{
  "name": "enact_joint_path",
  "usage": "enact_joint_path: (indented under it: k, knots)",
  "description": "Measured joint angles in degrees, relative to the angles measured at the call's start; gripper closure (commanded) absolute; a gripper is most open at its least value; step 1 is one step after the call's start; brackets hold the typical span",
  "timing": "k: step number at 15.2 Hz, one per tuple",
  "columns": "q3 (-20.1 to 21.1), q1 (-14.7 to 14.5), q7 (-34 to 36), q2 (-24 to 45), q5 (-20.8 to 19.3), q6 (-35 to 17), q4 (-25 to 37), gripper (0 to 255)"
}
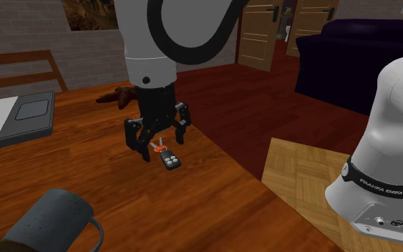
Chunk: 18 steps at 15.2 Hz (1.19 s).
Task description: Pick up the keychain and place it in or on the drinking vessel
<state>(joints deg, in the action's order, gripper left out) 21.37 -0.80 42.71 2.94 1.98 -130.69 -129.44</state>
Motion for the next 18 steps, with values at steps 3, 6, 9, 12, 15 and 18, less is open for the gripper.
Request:
enact_joint_path:
  k: [3, 6, 9, 12, 15, 18]
  knots:
    - [0.00, 0.00, 0.00, 0.01, -0.01, -0.03, -0.02, 255]
    - [0.00, 0.00, 0.00, 0.01, -0.01, -0.03, -0.02, 255]
    - [0.00, 0.00, 0.00, 0.01, -0.01, -0.03, -0.02, 255]
    - [0.00, 0.00, 0.00, 0.01, -0.01, -0.03, -0.02, 255]
    - [0.02, 0.03, -0.16, -0.67, 0.29, 0.97, 0.36, 255]
    - [0.00, 0.10, -0.46, -1.82, 0.74, 3.01, 1.32, 255]
